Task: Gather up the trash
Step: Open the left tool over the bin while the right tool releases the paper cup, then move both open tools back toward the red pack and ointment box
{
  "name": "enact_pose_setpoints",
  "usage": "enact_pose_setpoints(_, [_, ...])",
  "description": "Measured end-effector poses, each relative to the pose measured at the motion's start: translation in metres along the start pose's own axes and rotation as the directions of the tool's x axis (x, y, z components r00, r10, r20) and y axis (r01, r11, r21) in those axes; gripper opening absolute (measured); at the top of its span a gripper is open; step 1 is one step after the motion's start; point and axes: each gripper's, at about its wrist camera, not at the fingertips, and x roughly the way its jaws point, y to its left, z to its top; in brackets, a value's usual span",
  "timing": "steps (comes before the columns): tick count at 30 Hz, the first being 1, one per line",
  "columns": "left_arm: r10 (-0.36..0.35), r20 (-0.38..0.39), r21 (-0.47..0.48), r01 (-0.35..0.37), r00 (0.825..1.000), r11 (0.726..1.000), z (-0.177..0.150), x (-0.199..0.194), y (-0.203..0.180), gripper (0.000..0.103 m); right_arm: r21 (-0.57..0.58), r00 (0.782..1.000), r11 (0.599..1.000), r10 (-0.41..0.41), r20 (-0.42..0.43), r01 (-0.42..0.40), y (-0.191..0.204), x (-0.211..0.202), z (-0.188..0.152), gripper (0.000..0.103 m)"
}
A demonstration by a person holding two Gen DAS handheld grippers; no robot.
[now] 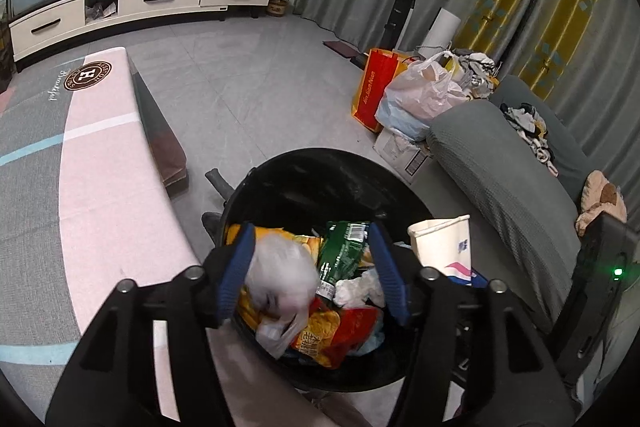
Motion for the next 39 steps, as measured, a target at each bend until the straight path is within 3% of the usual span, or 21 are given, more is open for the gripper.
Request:
enact_pose_setpoints(4, [-0.011,0.023,-0.009,0.012,1.000,1.000,-0.001,-0.012,0.004,0.072,0.026,1.000,1.000,-0.017,-0.010,0.017,-0.006,0.002,0.000,0.081])
enact_pose_setpoints(13, [-0.004,0.078,-0.079,0.010,0.997,0.997,-0.012,-0.052,0.026,0.081,0.131,0.997,0.989,0.073,0.012,-0.074,-0.018,-0.007,0.001,0.082])
enact_pose_setpoints(17, [0.032,0.105,-0.112,-0.020,0.994,0.993,-0.028,-0.078,0.048,0.085,0.093,0.991,0.987,0.132,0.036,-0.135,-0.005,-0.016,-0.002,0.082])
enact_pose_setpoints(21, [0.115,0.123,-0.146,-0.096,0.986,0.985,-0.048,-0.109,0.079,0.085,-0.031,0.980,0.981,0.193,0.053,-0.192,0.024,-0.027,-0.009,0.082])
enact_pose_setpoints(23, [0.164,0.132,-0.162,-0.142,0.978,0.977,-0.058,-0.125,0.094,0.085,-0.085,0.972,0.971,0.228,0.052,-0.223,0.039,-0.032,-0.012,0.082])
enact_pose_setpoints(25, [0.264,0.139,-0.162,-0.242,0.954,0.957,-0.067,-0.143,0.109,0.086,-0.141,0.963,0.956,0.266,0.041,-0.258,0.057,-0.034,-0.018,0.082])
enact_pose_setpoints(30, [0.414,0.136,-0.166,-0.391,0.900,0.905,-0.086,-0.181,0.150,0.087,-0.247,0.949,0.919,0.316,0.000,-0.306,0.097,-0.033,-0.032,0.082])
enact_pose_setpoints(33, [0.492,0.121,-0.221,-0.460,0.862,0.860,-0.097,-0.203,0.186,0.089,-0.200,0.892,0.870,0.448,-0.061,-0.451,0.111,-0.035,-0.038,0.082])
enact_pose_setpoints(36, [0.534,0.075,-0.313,-0.488,0.842,0.815,-0.106,-0.218,0.229,0.092,-0.134,0.803,0.792,0.582,-0.129,-0.595,0.129,-0.034,-0.044,0.085])
enact_pose_setpoints(38, [0.561,0.051,-0.345,-0.513,0.826,0.786,-0.110,-0.222,0.249,0.092,-0.115,0.764,0.758,0.624,-0.161,-0.643,0.143,-0.033,-0.050,0.086])
enact_pose_setpoints(39, [0.570,0.026,-0.348,-0.527,0.821,0.775,-0.111,-0.221,0.260,0.092,-0.117,0.758,0.751,0.629,-0.172,-0.650,0.151,-0.032,-0.052,0.086])
